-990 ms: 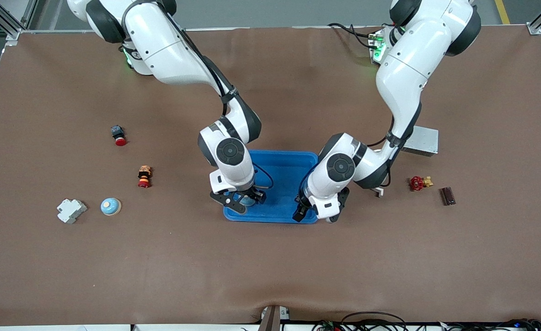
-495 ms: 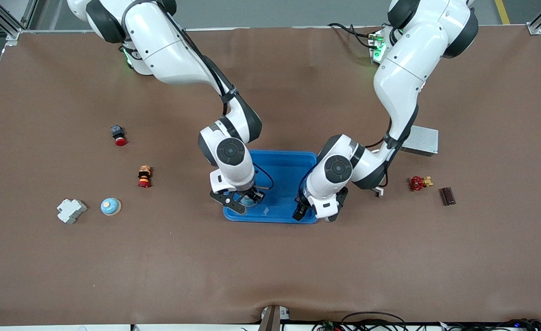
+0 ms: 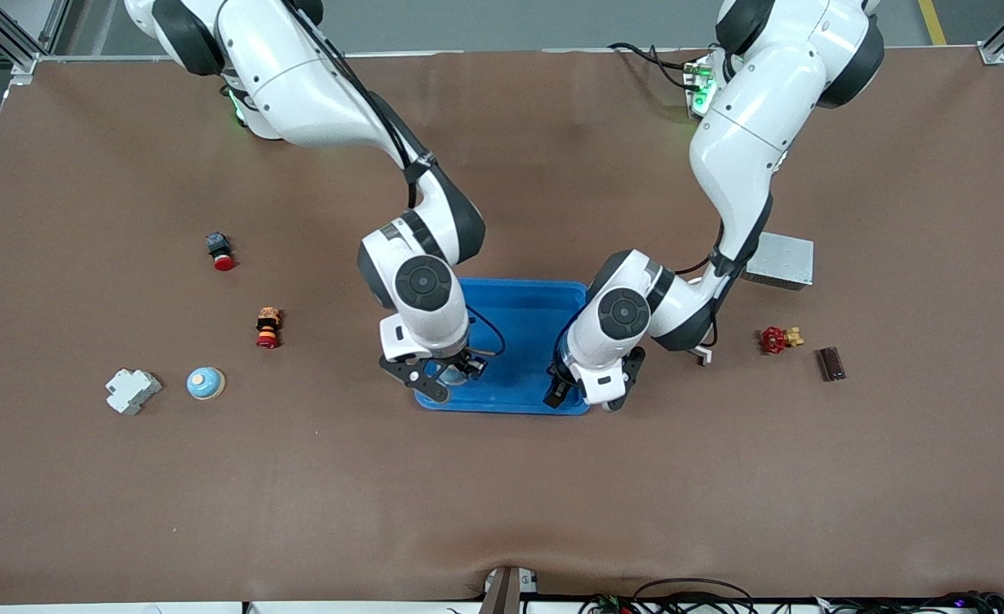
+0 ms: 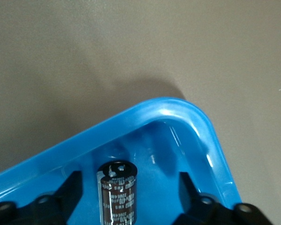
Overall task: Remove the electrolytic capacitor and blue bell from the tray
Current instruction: 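Lift the bell with the right gripper while the left gripper lifts the capacitor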
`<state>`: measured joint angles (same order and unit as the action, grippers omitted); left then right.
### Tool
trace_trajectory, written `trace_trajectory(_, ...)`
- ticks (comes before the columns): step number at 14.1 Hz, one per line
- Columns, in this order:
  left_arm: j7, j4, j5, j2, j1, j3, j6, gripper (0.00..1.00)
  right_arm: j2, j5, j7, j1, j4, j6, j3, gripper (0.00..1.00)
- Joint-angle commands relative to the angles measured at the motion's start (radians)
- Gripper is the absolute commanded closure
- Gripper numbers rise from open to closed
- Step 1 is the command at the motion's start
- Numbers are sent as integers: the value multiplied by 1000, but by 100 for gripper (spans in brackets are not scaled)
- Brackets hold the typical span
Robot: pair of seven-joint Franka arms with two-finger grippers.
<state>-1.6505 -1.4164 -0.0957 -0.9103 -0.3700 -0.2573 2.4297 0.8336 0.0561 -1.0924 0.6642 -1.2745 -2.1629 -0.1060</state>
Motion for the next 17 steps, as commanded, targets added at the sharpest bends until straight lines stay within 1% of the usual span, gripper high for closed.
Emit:
trace_trajectory(1, -14, 13, 1, 1, -13, 12, -6, 52, -45, 2, 127, -66, -5, 52, 9, 100)
trace_trajectory(3, -14, 14, 1, 1, -13, 13, -8, 75, -71, 2, 247, -127, -8, 77, 9, 100)
trace_trajectory(4, -14, 14, -1, 1, -13, 13, -6, 88, -83, 4, 311, -164, -9, 89, 11, 100)
trace_trajectory(5, -14, 14, -1, 2, -13, 13, -6, 98, -91, 4, 372, -190, -9, 103, 11, 100)
trace_trajectory(6, -14, 16, -1, 4, -13, 13, -6, 100, -97, 4, 423, -218, -11, 107, 11, 100)
trace_trajectory(9, -14, 17, 1, 14, -12, 13, -8, 100, -105, 4, 581, -297, -31, 106, 11, 100)
trace_trajectory(11, -14, 17, -1, 39, -7, 13, -26, 100, -105, 4, 682, -357, -52, 94, 11, 100)
trace_trajectory(14, -11, 17, -1, 83, 9, 12, -107, 100, -103, 5, 819, -437, -92, 39, 14, 100)
trace_trajectory(17, 15, 16, -2, 152, 42, 9, -220, 100, -94, 7, 931, -498, -126, -34, 16, 100)
